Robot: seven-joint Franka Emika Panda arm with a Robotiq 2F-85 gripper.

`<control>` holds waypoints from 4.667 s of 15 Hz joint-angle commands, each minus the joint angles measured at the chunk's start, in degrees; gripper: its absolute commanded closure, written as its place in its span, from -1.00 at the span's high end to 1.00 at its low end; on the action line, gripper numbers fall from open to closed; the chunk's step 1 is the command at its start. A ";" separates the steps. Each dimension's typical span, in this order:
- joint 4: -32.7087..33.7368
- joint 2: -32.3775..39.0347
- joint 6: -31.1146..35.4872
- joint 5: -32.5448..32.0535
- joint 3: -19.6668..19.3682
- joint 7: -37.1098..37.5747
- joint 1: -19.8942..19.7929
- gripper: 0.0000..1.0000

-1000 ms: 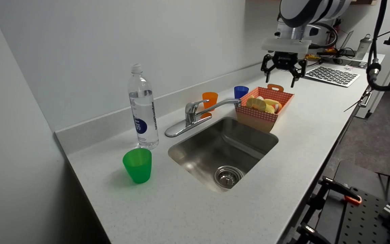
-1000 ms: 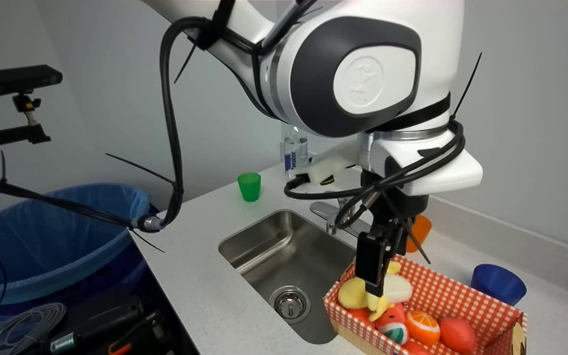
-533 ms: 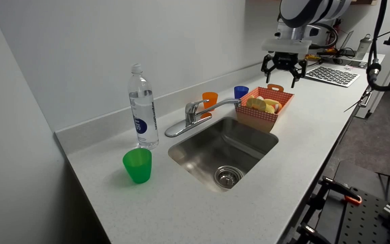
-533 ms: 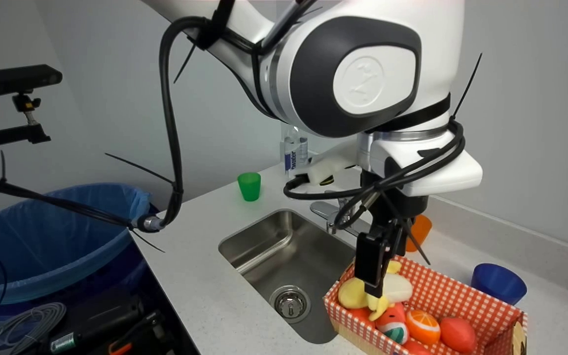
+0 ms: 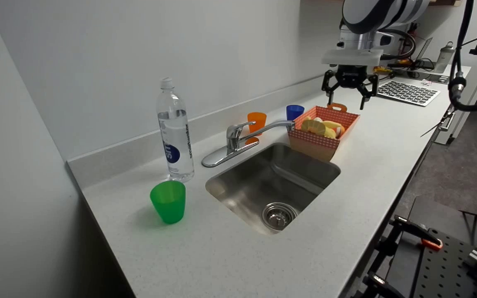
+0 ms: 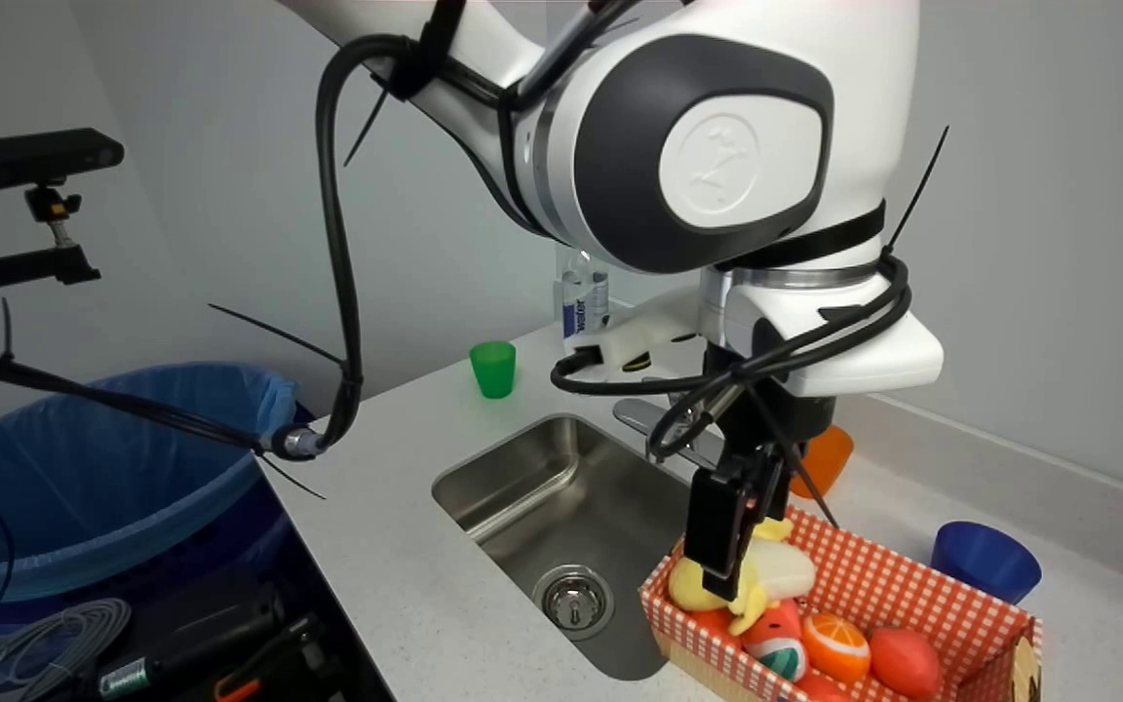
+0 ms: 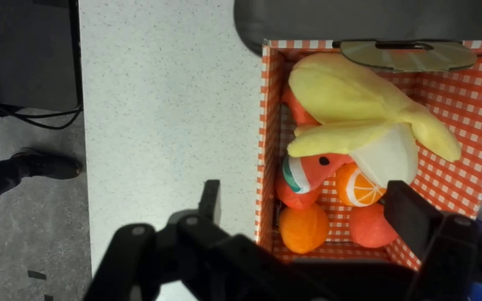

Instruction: Move the basket forward.

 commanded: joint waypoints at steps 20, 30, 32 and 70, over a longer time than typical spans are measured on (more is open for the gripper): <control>-16.05 -12.70 0.02 -3.32 2.85 3.70 2.40 1.00; -13.59 -9.63 -0.11 -4.49 2.35 -4.80 2.81 1.00; -12.50 -8.60 -0.59 -4.73 2.21 -8.90 2.92 1.00; -1.18 -2.91 -8.75 -9.19 -1.16 -51.93 3.26 1.00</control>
